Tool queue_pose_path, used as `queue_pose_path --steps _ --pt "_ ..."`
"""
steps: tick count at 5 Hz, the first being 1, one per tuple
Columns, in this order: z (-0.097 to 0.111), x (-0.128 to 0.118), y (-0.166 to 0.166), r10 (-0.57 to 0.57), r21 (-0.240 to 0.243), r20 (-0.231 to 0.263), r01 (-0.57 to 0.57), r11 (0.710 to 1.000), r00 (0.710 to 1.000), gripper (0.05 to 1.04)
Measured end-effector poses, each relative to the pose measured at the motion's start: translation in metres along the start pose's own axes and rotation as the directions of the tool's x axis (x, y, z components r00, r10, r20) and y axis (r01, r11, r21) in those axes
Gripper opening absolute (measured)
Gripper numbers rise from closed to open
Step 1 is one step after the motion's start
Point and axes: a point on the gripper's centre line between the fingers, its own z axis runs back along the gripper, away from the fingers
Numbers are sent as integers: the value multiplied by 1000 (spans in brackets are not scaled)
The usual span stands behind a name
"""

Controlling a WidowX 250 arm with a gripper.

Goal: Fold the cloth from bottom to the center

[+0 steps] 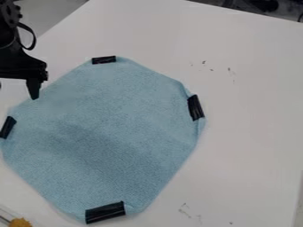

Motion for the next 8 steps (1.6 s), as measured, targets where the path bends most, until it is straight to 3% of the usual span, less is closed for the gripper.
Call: queue_pose_path --steps 2,3,4,5,6,7,8 --pt "-1 -24 -20 -13 21 -46 14 1000 999 1001" --pt "27 -29 -46 -41 45 -1 41 998 999 1001" --pt "46 -55 -69 -43 25 7 43 999 999 1001" --pt "48 -92 -89 -4 -38 16 5 999 1000 1001" --pt "51 -123 -107 7 -85 -8 -8 996 1000 1001" --pt "49 -147 -125 -25 -109 -54 19 994 998 1001" --pt "45 -162 -137 -23 -164 -92 8 986 995 1001"
